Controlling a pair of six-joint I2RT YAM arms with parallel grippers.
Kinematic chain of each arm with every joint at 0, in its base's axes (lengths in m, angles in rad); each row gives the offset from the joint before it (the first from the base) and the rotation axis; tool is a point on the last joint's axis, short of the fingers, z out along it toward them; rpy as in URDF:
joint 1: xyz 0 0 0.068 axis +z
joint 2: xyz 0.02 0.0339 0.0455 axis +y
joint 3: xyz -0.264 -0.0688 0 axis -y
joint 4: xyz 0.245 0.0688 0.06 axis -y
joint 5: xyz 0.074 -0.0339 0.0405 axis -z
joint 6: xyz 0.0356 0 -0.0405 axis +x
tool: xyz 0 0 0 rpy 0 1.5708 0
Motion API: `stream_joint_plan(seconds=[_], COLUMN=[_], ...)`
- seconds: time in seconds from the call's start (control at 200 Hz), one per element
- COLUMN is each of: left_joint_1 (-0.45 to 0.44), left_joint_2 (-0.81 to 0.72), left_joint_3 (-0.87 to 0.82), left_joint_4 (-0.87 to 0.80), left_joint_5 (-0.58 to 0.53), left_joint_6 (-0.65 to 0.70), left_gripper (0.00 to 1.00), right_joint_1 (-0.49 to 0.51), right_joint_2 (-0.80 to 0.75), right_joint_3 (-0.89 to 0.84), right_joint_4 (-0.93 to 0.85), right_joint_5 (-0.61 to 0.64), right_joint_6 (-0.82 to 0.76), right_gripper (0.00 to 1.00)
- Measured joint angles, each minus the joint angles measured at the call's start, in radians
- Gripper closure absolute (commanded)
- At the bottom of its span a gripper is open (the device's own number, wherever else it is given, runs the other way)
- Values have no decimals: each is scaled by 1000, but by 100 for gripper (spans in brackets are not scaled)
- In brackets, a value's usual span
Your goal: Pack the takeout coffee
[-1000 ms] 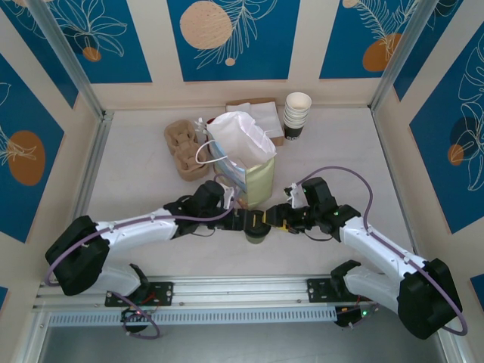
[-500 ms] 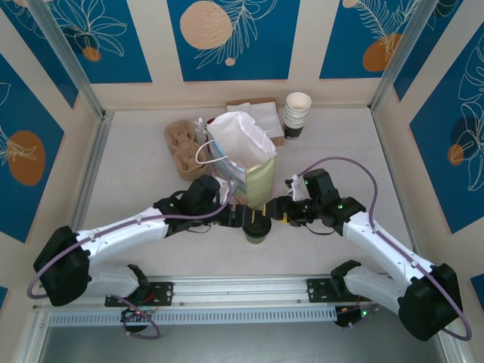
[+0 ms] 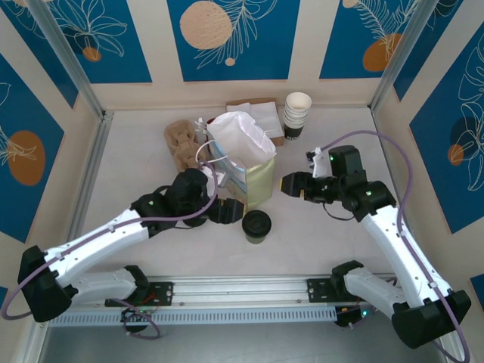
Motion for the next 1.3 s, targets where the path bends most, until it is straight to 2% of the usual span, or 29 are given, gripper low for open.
stream_joint_plan(seconds=[0.12,0.46,0.91,1.05,1.185,1.3], left_joint_1=[1,25,56,64,71,76], left_joint_2=[-49,-116,-115,-115,-116,-116], left_joint_3=[39,110,132,132,132,132], left_joint_4=[-59,-169,-231,-238,-243,-245], left_joint_5=[-74,-225,-262,-262,-262,-262], left_joint_6=[26,76,130,137,148,148], left_gripper=[17,14,11,11,11,11], right_joint_1=[-34,-50,10,31,48,55], right_joint_2=[63,420,660,701,715,715], right_joint_3=[114,425,625,646,649,650], right_joint_4=[-17,-32,-74,-96,-106,-113], right_joint_5=[1,0,27,61,107,147], right_joint_6=[-31,-91,-154,-172,-192,-199], right_gripper=[38,40,45,51,67,75])
